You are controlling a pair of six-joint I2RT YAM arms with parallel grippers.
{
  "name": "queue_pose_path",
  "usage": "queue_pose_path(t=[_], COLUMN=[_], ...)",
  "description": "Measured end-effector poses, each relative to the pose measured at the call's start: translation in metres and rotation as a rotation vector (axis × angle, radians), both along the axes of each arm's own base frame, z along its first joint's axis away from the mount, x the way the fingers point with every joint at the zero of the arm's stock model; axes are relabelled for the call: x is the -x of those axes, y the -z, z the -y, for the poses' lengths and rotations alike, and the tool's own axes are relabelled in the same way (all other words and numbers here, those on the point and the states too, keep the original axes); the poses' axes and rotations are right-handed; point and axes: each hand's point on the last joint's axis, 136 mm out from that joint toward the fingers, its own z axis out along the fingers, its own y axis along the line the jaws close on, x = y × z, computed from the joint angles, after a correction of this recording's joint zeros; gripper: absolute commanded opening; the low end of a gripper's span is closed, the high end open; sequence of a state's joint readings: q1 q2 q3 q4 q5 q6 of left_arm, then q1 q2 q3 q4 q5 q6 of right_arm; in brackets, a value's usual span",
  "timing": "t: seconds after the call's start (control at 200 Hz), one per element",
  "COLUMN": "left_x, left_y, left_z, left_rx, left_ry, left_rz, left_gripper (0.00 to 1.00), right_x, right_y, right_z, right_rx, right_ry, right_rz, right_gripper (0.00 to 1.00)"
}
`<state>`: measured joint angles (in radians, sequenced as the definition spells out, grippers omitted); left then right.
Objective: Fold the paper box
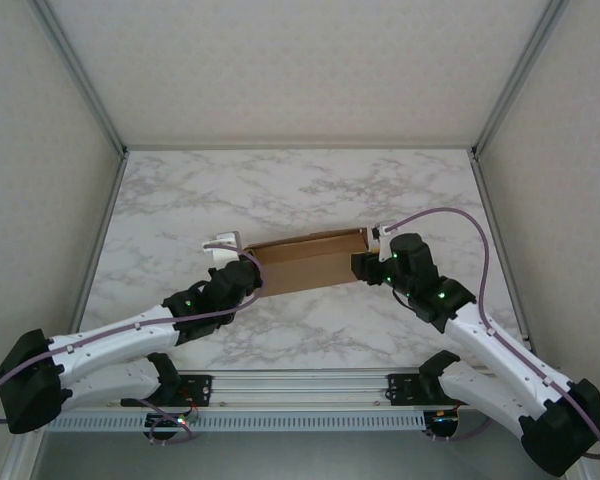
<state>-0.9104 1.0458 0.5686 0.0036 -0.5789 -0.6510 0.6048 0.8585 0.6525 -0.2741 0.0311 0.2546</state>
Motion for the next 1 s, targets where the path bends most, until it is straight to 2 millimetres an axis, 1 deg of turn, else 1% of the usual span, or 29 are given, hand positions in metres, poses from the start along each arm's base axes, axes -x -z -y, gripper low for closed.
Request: queue_pose_path(t=[0.095,0.155,0.195,0.23,0.31,0.36,0.446,0.521,0.571,0.666,0.841,1.001], left_x=[0.0,0.0,0.0,0.0,0.0,0.0,0.0,-0.001,-0.001,-0.001,-0.001,-0.001], left_y=[0.0,0.0,0.0,0.0,0.0,0.0,-0.001,0.0,0.0,0.0,0.0,0.0], left_z=[0.0,0.0,0.0,0.0,0.001,0.001,0.002,0.002,0.003,0.003,0.003,0.003], left_rx=[-0.007,-0.011,-0.018,-0.023,-0.034,-0.04,-0.056,-0.064,-0.067,-0.074,-0.091,-0.103], left_ry=[-0.004,-0.004,-0.003,-0.003,0.004,0.007,0.012,0.014,0.015,0.018,0.027,0.032], left_rz=[0.002,0.003,0.003,0.004,0.005,0.006,0.007,0.007,0.006,0.006,0.008,0.009], left_gripper=[0.0,0.0,0.0,0.0,0.0,0.0,0.0,0.0,0.0,0.0,0.01,0.01], right_x=[0.007,0.011,0.012,0.012,0.008,0.003,-0.015,-0.032,-0.041,-0.049,-0.061,-0.066], right_y=[-0.014,-0.021,-0.027,-0.031,-0.043,-0.053,-0.073,-0.089,-0.094,-0.09,-0.064,-0.041], right_z=[-0.003,-0.005,-0.006,-0.006,-0.006,-0.007,-0.012,-0.021,-0.027,-0.036,-0.051,-0.057], right_rx=[-0.036,-0.054,-0.065,-0.071,-0.087,-0.084,-0.083,-0.081,-0.085,-0.09,-0.059,-0.032], right_ry=[-0.036,-0.058,-0.066,-0.067,-0.058,-0.045,-0.01,0.0,0.003,0.0,-0.009,-0.006], right_rz=[0.031,0.048,0.059,0.065,0.073,0.073,0.049,0.043,0.033,-0.009,-0.124,-0.206], right_gripper=[0.66,0.67,0.67,0.65,0.55,0.41,0.25,0.1,0.05,0.0,0.0,0.0])
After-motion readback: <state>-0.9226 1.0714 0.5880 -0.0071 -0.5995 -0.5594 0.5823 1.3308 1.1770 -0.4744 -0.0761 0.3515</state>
